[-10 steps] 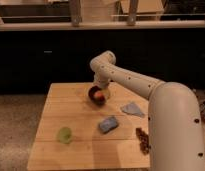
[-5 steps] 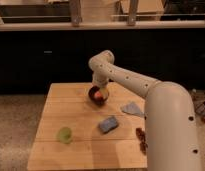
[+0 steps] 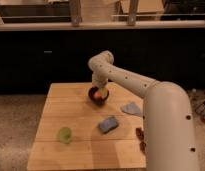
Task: Place apple in table surface
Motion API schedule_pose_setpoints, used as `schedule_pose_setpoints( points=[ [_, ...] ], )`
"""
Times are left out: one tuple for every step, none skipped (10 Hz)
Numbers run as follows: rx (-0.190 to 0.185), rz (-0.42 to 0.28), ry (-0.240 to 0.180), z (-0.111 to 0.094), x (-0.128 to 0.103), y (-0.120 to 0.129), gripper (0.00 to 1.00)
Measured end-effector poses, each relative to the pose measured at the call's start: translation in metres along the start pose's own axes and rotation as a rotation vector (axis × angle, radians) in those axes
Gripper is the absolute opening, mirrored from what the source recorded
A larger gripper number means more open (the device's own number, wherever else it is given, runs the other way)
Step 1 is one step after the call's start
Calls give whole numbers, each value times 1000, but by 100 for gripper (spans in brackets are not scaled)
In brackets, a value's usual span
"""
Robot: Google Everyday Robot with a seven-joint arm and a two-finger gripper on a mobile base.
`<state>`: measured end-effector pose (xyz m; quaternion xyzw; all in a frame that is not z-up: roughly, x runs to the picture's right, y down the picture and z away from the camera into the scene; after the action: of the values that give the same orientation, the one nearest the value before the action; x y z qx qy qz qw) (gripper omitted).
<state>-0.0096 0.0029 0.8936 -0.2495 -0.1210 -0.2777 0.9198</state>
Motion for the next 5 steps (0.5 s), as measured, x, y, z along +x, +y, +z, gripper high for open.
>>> schedule_pose_setpoints(
  points=[
    [1,1,-2,1,0,0,53],
    [2,2,-3,1,1,-1,57],
    [3,4,-5,2,2,0,58],
    [4,5,-6,3,2,-1,58],
    [4,7,-9,4,3,-1,58]
  ],
)
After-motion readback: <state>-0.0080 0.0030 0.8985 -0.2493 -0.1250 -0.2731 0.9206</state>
